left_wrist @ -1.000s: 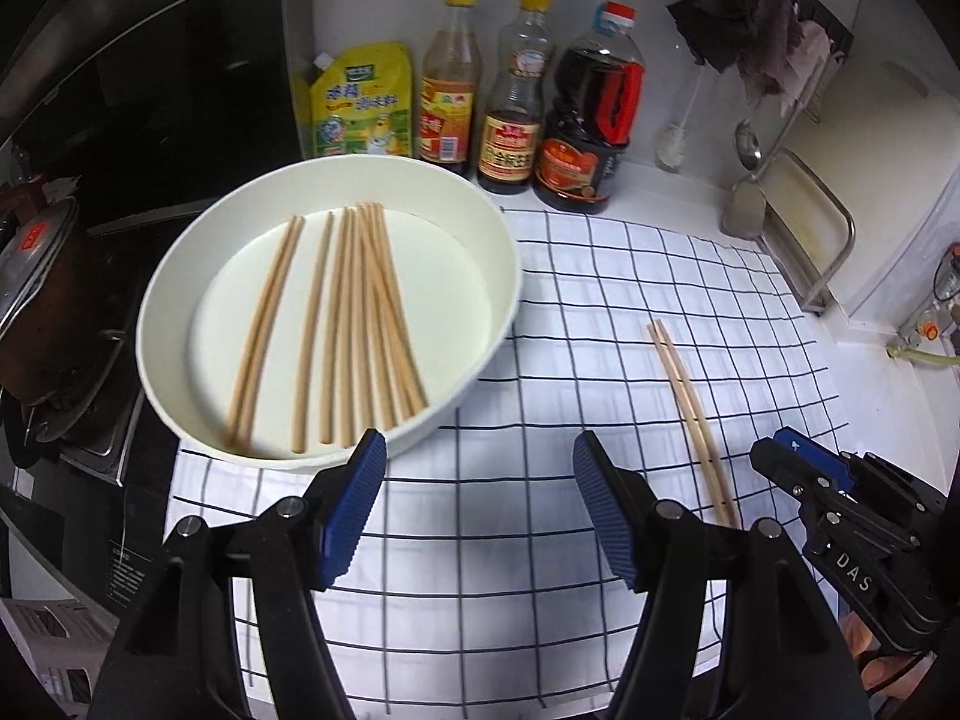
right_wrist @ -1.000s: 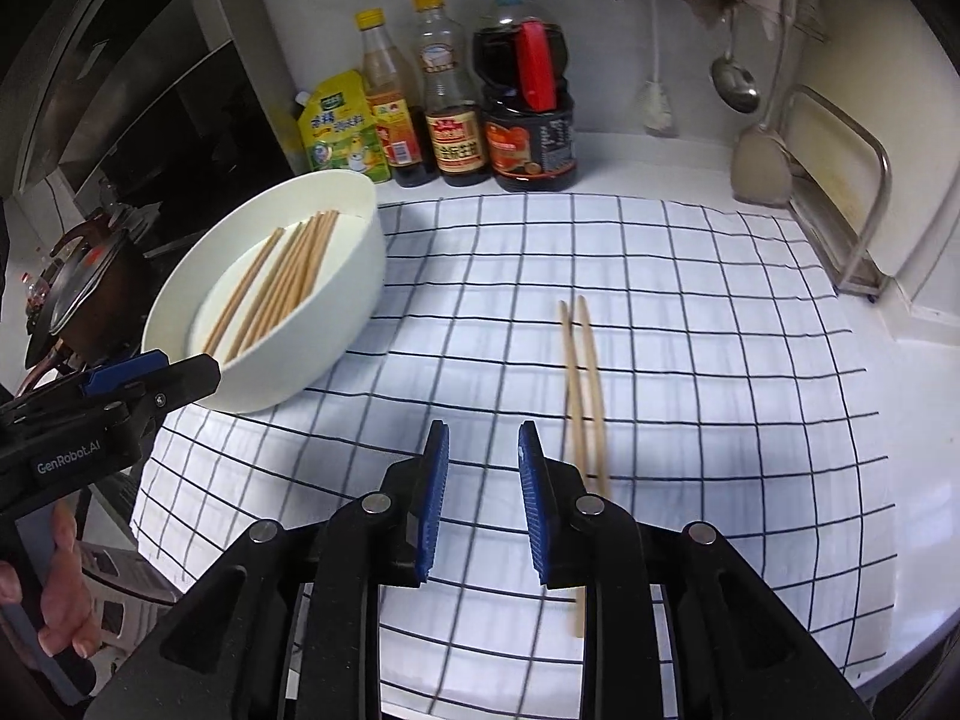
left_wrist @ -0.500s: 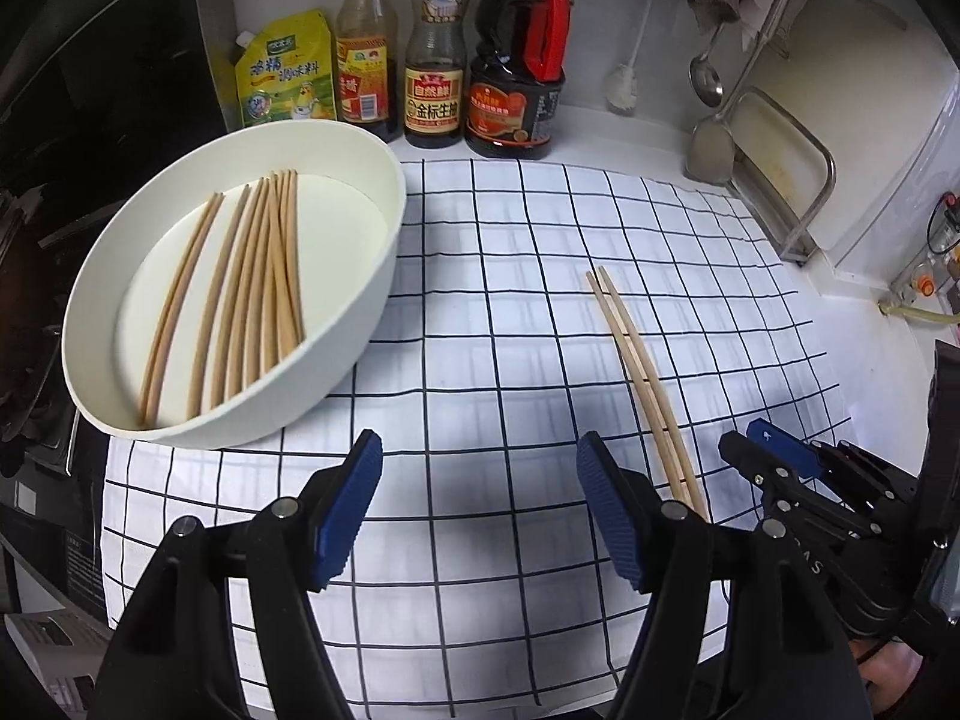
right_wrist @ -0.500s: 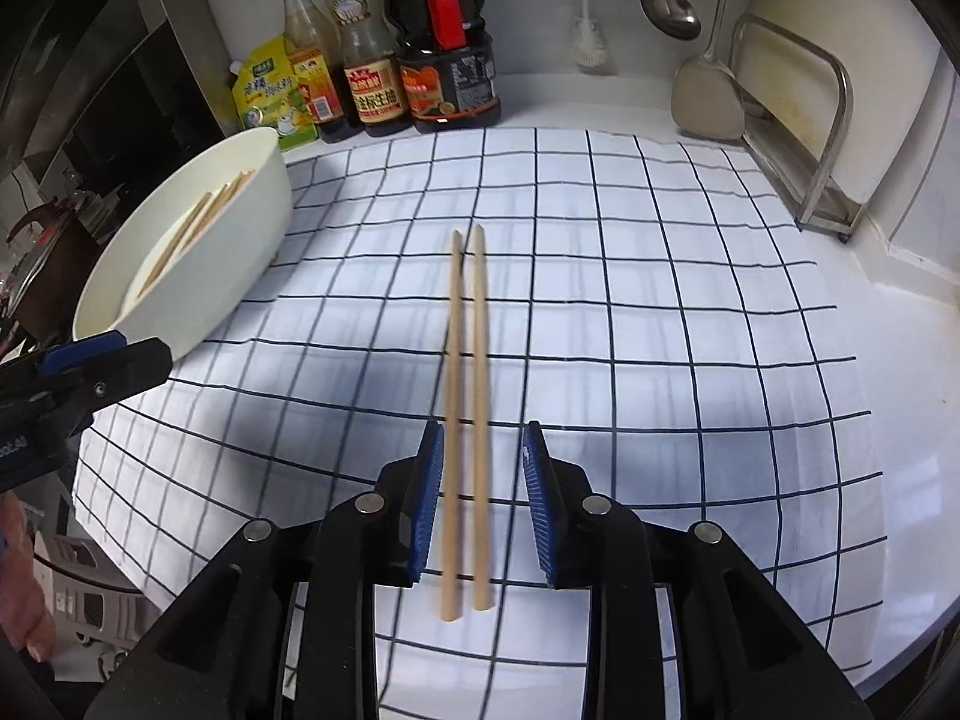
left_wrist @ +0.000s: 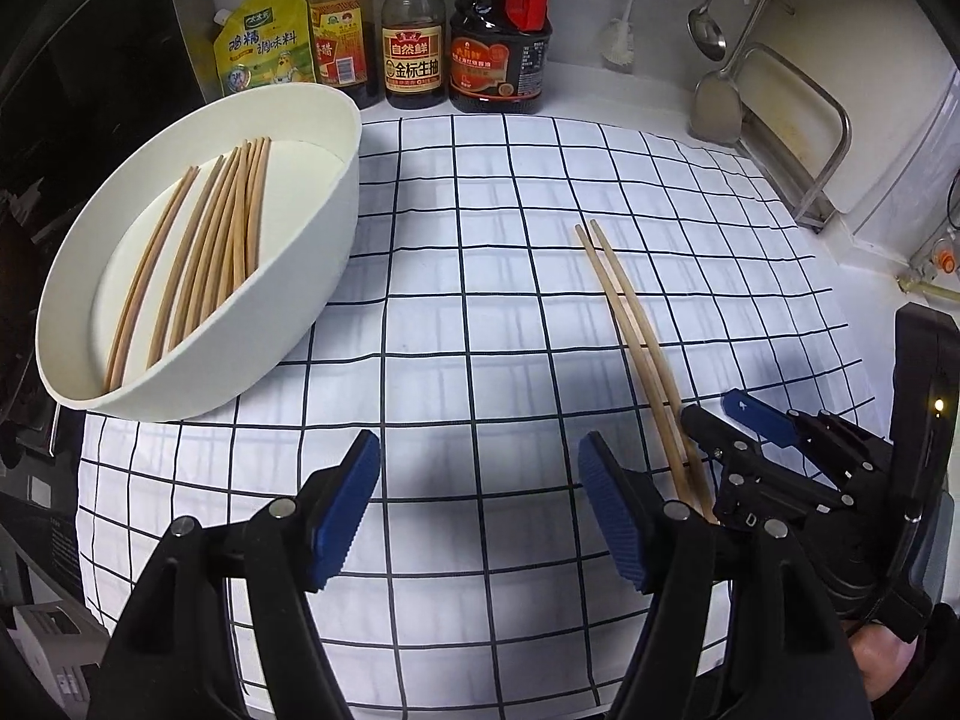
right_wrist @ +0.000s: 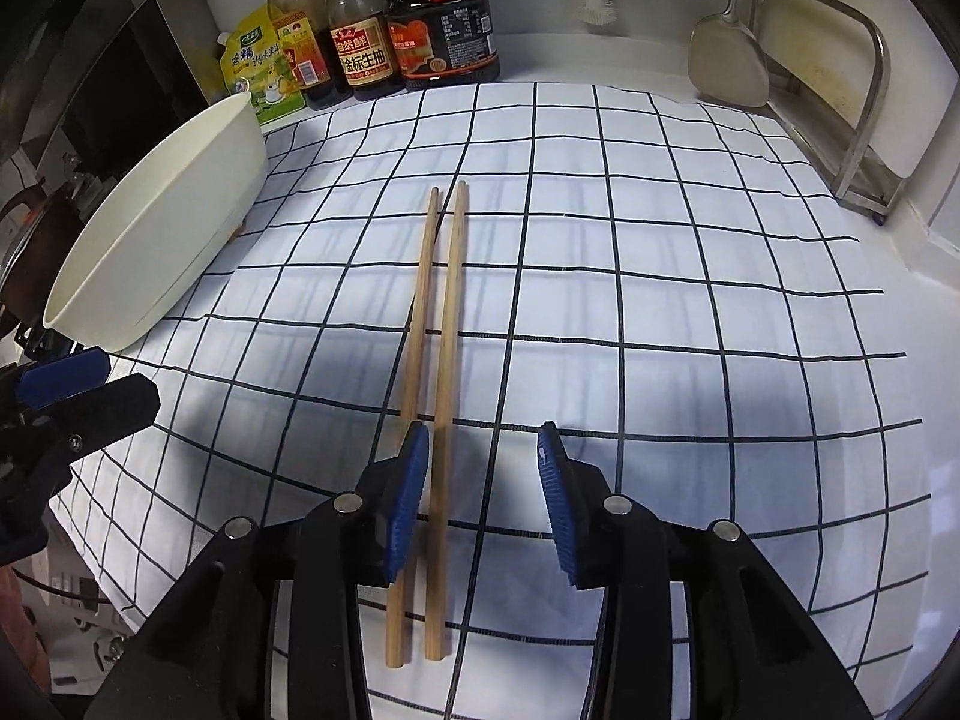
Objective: Organize utensils
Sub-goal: 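Move both open tools back to the last two chopsticks on the mat, then close the left tool on one chopstick while the right tool grasps the other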
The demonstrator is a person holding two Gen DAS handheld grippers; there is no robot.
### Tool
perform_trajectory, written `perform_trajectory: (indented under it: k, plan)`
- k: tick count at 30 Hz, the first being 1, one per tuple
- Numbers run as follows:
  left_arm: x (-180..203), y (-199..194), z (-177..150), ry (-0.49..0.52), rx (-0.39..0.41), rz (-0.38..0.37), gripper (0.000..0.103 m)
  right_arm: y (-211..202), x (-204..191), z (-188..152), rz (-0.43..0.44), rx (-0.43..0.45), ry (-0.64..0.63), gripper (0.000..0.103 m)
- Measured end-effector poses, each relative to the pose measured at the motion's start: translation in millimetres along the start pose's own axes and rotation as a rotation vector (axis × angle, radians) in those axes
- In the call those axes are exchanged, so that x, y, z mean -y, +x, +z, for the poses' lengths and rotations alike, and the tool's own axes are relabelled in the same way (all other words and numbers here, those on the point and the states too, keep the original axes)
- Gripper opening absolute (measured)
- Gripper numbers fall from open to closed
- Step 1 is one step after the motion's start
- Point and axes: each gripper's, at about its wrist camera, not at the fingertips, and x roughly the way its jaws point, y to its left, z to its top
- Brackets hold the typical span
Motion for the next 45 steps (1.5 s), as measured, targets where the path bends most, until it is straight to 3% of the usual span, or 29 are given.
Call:
perform_trajectory:
  k: [12, 14, 16, 17, 41, 45]
  plan:
    - [13.0, 12.3, 7.5, -0.039, 0.017, -0.002, 0.072, 4.5, -9.4, -5.3, -0.038, 0.023, -0.118, 0.036]
    - [15.7, 14.3, 8.0, -0.042, 0.016, -0.006, 0.072, 4.4, -9.4, -5.6, -0.033, 0.028, -0.132, 0.026]
    - [20.2, 17.4, 8.4, -0.043, 0.015, -0.007, 0.072, 3.7, -8.7, -6.3, -0.039, 0.029, -0.151, 0.007]
    - [22.3, 18.9, 8.2, -0.043, 0.014, -0.005, 0.072, 3.4, -7.5, -6.2, -0.037, 0.028, -0.16, 0.006]
    - [68.9, 68.4, 1.6, -0.01, -0.032, 0.007, 0.077, -15.3, 56.8, -19.9, -0.032, 0.048, -0.035, 0.006]
    - [70.0, 72.1, 0.3, -0.008, -0.024, 0.021, 0.078, -15.0, 59.8, -17.8, -0.024, 0.05, -0.018, 0.018]
